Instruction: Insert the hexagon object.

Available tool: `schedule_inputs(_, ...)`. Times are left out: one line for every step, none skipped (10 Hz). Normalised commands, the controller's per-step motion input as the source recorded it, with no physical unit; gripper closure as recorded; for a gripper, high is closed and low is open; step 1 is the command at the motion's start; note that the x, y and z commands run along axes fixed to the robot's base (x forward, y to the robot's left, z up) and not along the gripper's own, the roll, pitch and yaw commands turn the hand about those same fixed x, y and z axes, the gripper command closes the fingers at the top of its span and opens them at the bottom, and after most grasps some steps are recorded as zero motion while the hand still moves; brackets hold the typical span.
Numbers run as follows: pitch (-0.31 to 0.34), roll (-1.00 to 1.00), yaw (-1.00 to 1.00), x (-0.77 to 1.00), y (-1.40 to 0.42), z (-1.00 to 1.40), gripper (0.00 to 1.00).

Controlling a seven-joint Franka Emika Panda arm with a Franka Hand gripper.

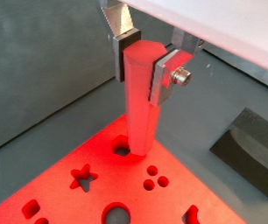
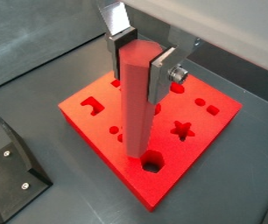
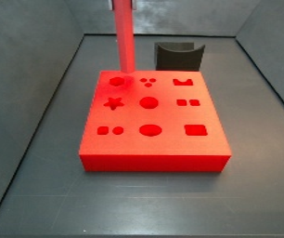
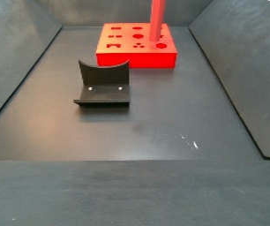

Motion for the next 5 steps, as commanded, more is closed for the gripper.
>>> schedule_inputs(0.000,0.11,0.09,-0.01,-0.33,-0.19,1.00)
schedule_inputs(0.000,0.13,0.00,-0.51,-0.17,-0.51,1.00)
schedule_inputs(0.000,0.00,0.00,-0.35,-0.16,-0.29,1.00)
schedule_inputs(0.000,0.03,0.00,-0.14,-0.11,-0.13,1.00)
schedule_inputs(0.000,0.00,0.00,-0.07,0.00,-0.03,1.00)
